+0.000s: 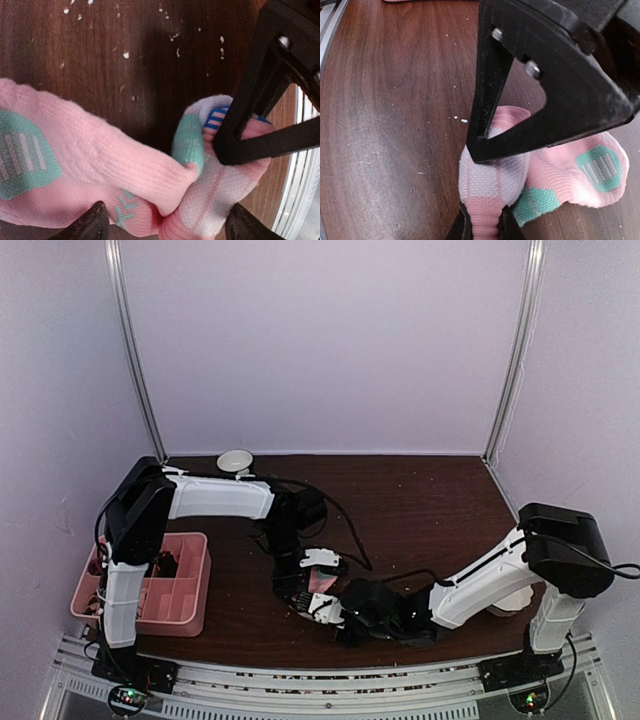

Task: Roll the socks
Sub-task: Roll the sock.

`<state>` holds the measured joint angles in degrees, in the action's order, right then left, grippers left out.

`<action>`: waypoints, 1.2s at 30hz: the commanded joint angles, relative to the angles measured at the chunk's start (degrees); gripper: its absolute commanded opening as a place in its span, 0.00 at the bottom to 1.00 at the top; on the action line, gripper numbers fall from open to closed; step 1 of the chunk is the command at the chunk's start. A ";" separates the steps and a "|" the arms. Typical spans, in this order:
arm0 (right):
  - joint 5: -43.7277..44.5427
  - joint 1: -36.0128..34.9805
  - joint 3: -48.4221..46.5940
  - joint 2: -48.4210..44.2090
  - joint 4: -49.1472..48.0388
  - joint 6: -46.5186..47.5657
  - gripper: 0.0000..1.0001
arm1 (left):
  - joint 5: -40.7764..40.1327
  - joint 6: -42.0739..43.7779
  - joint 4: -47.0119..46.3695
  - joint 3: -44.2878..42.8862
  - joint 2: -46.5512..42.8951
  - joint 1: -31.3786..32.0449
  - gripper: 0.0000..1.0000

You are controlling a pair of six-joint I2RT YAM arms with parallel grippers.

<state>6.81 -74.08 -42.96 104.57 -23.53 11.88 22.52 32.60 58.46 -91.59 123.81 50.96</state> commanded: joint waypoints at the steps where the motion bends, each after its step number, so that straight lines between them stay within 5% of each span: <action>1: -6.93 0.25 3.76 0.26 4.00 -8.30 0.00 | -4.92 -0.85 -4.49 4.24 6.89 -0.45 0.83; 5: -10.26 0.78 4.74 1.03 4.06 -13.40 0.00 | -3.46 -1.82 -7.76 7.10 1.68 -2.60 0.97; 18: -27.81 8.99 -2.24 8.53 16.69 -25.19 0.00 | -10.27 -5.28 -18.59 16.77 -18.24 -8.77 0.98; 25: -30.99 10.18 -7.81 12.48 27.53 -28.47 0.00 | -7.45 -3.30 -17.73 16.18 -17.16 -9.37 0.98; 36: -24.51 7.78 -5.21 7.23 25.46 -28.81 0.00 | -18.33 -8.34 -17.59 10.08 -5.08 -10.75 0.98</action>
<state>-22.98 -63.77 -52.23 109.45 -14.72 -17.32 7.81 25.96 40.47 -79.18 115.33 40.91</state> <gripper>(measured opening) 0.131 0.981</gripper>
